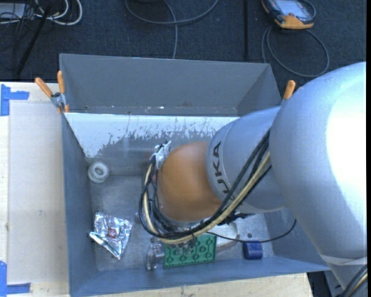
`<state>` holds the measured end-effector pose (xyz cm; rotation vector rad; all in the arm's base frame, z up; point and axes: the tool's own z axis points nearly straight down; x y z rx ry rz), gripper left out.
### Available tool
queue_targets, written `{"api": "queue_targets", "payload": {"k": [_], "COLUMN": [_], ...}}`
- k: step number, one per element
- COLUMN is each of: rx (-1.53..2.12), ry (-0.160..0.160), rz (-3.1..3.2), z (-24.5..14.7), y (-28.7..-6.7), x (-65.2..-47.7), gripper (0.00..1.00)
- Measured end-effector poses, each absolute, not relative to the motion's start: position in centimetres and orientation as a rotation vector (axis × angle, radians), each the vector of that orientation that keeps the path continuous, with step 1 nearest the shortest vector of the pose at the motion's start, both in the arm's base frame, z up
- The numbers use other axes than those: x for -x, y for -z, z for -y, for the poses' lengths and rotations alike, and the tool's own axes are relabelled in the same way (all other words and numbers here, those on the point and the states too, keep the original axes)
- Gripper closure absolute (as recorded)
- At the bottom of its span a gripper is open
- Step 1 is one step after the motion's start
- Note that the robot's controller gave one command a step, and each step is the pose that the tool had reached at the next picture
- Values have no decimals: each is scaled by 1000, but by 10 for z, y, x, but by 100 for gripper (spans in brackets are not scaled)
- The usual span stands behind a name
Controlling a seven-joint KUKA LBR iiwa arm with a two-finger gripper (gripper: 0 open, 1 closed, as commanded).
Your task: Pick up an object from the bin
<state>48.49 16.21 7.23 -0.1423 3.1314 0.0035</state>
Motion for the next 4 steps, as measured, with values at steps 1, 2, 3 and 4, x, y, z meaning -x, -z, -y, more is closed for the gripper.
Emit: {"api": "queue_targets", "payload": {"k": [1, 2, 3, 4], "rx": [533, 791, 789, 785], "ry": [-1, -1, -5, -9], "rz": [-3069, -3018, -3028, -3016], "z": [-185, -232, -233, -234], "y": [-74, -74, -74, -74], "x": [-480, -482, -479, -482], "gripper": [0, 0, 100, 0]}}
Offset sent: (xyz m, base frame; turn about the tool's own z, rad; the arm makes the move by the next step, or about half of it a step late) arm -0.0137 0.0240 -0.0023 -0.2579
